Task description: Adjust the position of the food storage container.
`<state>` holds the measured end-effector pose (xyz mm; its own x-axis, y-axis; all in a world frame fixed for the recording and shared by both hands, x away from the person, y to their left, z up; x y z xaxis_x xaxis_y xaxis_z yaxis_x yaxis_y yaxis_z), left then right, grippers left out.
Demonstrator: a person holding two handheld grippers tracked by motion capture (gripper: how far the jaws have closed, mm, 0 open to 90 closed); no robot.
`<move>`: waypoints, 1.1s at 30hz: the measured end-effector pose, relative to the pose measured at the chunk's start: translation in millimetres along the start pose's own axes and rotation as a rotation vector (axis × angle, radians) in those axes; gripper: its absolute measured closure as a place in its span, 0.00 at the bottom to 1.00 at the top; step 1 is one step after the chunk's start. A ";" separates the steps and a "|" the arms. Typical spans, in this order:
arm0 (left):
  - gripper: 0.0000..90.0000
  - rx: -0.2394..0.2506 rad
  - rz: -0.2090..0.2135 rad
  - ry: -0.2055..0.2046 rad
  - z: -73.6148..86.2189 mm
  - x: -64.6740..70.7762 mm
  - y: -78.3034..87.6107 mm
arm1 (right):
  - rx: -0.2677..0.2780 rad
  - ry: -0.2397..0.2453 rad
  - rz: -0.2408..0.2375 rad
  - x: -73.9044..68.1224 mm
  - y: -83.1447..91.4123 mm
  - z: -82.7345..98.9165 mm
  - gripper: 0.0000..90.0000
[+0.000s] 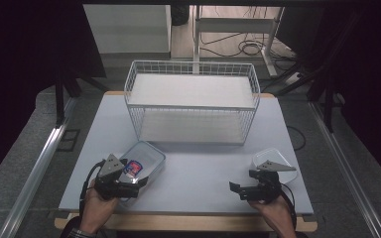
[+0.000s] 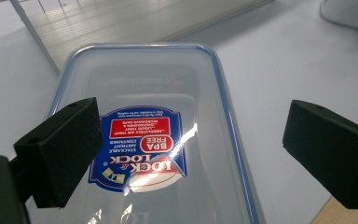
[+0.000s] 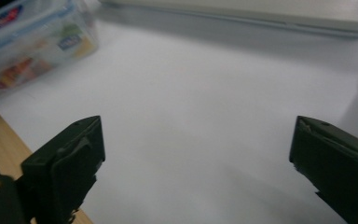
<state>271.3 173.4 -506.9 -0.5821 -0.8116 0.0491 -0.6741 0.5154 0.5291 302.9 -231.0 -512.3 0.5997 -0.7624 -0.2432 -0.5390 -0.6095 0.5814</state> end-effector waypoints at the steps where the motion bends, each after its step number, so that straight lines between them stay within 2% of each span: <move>1: 0.04 0.000 0.000 0.000 0.0 0.0 0.0 | 0.000 0.000 0.000 0.0 0.0 0.0 0.05; 3: 0.04 -0.014 -0.006 -0.016 0.9 1.9 -1.5 | -0.018 0.003 0.024 3.8 -0.3 1.9 0.06; 4: 0.03 -0.017 -0.002 -0.017 1.2 2.8 -2.3 | -0.033 0.021 0.044 4.6 -0.2 3.2 0.06; 6: 0.03 -0.019 -0.009 -0.026 1.3 4.1 -2.3 | -0.034 0.029 0.049 4.7 -0.2 3.7 0.07; 15: 0.02 -0.019 -0.008 -0.007 2.6 0.9 -1.4 | -0.020 0.022 0.043 5.8 -1.1 3.1 0.16; 19: 0.02 -0.007 -0.005 0.008 2.0 -0.4 0.2 | -0.011 0.034 0.049 4.3 0.2 2.0 0.20; 23: 0.01 -0.013 -0.006 0.010 2.6 -1.5 1.1 | -0.001 0.055 0.060 4.1 2.6 0.5 0.27; 27: 0.01 0.013 0.018 0.038 1.5 -3.7 4.7 | 0.010 0.054 0.039 2.7 4.6 -2.3 0.35; 29: 0.03 0.019 0.000 0.041 1.0 -5.8 7.1 | 0.009 0.079 0.045 1.7 5.3 -5.7 0.42; 31: 0.04 0.022 -0.004 0.043 0.8 -6.0 7.7 | 0.007 0.084 0.049 1.8 5.9 -6.8 0.45; 33: 0.04 0.024 -0.011 0.041 0.3 -6.3 8.8 | 0.005 0.101 0.064 3.4 8.0 -9.9 0.52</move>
<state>268.9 183.2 -502.8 -0.5561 -0.8274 0.0781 -0.6911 0.5126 0.5094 306.5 -236.3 -500.8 0.6205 -0.7740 -0.1261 -0.5808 -0.5617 0.5892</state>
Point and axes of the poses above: each handheld gripper's, and its own axes: y roughly backward along the jaws, z roughly out of its underside, x roughly to its right, the point moved 4 cm from there along -y, roughly forward along the jaws, and after that the axes turned 2 degrees about x, right-handed, at the moved point
